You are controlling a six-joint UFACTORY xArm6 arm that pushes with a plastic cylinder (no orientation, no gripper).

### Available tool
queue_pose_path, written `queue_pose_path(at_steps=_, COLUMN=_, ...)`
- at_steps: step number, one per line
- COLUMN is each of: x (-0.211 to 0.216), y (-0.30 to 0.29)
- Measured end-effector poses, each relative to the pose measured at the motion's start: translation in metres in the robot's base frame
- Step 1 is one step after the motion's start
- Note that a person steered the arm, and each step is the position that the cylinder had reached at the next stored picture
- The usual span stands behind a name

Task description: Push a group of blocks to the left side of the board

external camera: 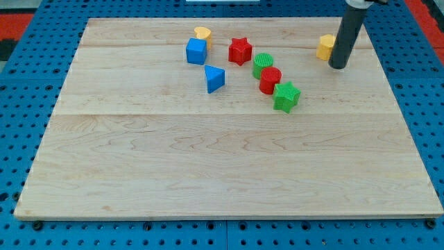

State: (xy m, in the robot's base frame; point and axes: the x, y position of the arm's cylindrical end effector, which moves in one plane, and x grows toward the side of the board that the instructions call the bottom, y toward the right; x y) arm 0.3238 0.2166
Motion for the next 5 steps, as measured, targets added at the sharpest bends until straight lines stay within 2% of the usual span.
queue_pose_path(at_steps=1, x=-0.047, y=-0.008)
queue_pose_path(at_steps=2, x=-0.069, y=-0.01)
queue_pose_path(at_steps=4, x=-0.009, y=-0.048)
queue_pose_path(at_steps=5, x=-0.011, y=-0.134)
